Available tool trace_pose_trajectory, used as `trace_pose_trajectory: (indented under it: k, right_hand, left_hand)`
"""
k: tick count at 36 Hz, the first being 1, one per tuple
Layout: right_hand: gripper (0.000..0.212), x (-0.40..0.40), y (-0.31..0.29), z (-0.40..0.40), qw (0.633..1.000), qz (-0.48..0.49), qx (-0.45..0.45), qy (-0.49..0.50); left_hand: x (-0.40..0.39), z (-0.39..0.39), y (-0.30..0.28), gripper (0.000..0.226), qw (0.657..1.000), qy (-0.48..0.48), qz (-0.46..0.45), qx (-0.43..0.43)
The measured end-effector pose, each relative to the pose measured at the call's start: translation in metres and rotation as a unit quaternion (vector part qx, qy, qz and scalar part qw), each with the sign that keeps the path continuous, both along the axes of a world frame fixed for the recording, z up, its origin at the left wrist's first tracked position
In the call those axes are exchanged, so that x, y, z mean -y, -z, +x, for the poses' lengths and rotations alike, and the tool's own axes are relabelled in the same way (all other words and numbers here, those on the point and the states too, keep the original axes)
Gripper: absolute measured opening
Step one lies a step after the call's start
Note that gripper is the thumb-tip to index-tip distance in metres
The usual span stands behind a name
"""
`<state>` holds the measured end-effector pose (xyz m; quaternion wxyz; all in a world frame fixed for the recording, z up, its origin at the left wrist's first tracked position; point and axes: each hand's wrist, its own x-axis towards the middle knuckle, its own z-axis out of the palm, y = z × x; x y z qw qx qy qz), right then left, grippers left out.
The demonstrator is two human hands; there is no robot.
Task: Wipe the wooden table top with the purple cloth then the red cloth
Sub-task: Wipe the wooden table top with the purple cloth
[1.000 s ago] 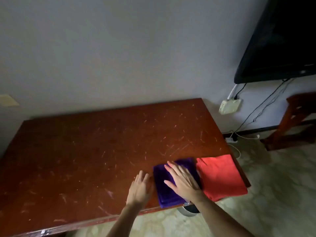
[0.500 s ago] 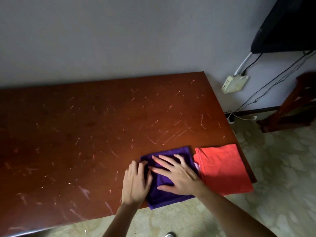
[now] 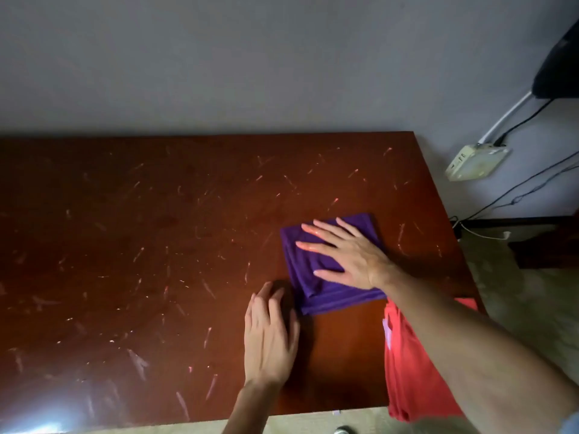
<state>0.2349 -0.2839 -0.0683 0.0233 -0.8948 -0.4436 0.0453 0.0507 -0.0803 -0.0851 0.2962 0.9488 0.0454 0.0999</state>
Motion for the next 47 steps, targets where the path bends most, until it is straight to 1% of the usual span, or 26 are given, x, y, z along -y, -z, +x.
trace_pose_trajectory:
  k: [5, 8, 13, 15, 17, 19, 21, 24, 26, 30, 32, 35, 38, 41, 44, 47]
  right_hand:
    - [0.065, 0.004, 0.001, 0.095, 1.0, -0.011, 0.008, 0.0]
    - [0.065, 0.005, -0.004, 0.137, 1.0, -0.002, 0.009, -0.011]
    - [0.065, 0.011, -0.004, 0.196, 0.999, -0.004, 0.002, -0.037]
    - [0.069, 0.011, -0.003, 0.213, 1.0, 0.0, -0.006, -0.018]
    - [0.075, 0.01, -0.002, 0.227, 1.0, 0.018, -0.01, 0.021]
    - [0.078, 0.009, -0.003, 0.236, 0.997, 0.03, -0.014, 0.071]
    - [0.078, 0.007, -0.001, 0.237, 0.995, 0.032, -0.017, 0.098]
    - [0.082, 0.005, 0.002, 0.229, 0.993, 0.039, -0.01, 0.114]
    - [0.087, 0.006, 0.003, 0.217, 0.989, 0.042, -0.014, 0.141]
    - [0.088, 0.009, 0.005, 0.182, 0.982, 0.029, -0.017, 0.186]
    - [0.094, 0.015, 0.006, 0.158, 0.982, 0.032, -0.017, 0.185]
    - [0.104, 0.037, 0.005, 0.116, 0.987, 0.024, -0.017, 0.156]
    - [0.094, 0.067, 0.008, 0.07, 0.993, 0.027, -0.005, 0.115]
    - [0.086, 0.102, 0.013, 0.029, 0.997, 0.031, 0.018, 0.071]
    - [0.084, 0.131, 0.013, 0.004, 0.999, 0.019, 0.025, 0.037]
    - [0.084, 0.14, 0.01, -0.002, 1.0, 0.015, 0.019, 0.019]
  left_hand:
    - [0.036, 0.022, 0.001, 0.046, 0.998, 0.011, 0.061, -0.007]
    - [0.044, 0.028, 0.004, 0.051, 0.995, 0.004, 0.096, -0.021]
    - [0.05, 0.032, 0.014, 0.052, 0.991, 0.0, 0.132, -0.004]
    - [0.052, 0.033, 0.018, 0.052, 0.99, -0.02, 0.139, 0.003]
    - [0.054, 0.035, 0.02, 0.053, 0.989, -0.031, 0.143, 0.011]
    - [0.054, 0.037, 0.022, 0.053, 0.989, -0.031, 0.145, 0.017]
    - [0.052, 0.039, 0.022, 0.053, 0.989, -0.028, 0.144, 0.017]
    - [0.051, 0.039, 0.021, 0.052, 0.99, -0.023, 0.139, 0.005]
    - [0.05, 0.038, 0.019, 0.052, 0.99, -0.009, 0.14, -0.007]
    - [0.051, 0.038, 0.011, 0.051, 0.991, -0.007, 0.132, -0.032]
    - [0.05, 0.038, 0.009, 0.051, 0.992, -0.002, 0.124, -0.034]
    - [0.05, 0.036, 0.006, 0.051, 0.992, 0.006, 0.117, -0.04]
    - [0.05, 0.034, 0.004, 0.053, 0.994, 0.011, 0.102, -0.037]
    - [0.049, 0.03, 0.002, 0.052, 0.995, 0.033, 0.095, -0.013]
    - [0.049, 0.032, 0.002, 0.047, 0.994, 0.046, 0.097, -0.007]
    - [0.054, 0.047, 0.007, 0.046, 0.993, 0.065, 0.103, -0.009]
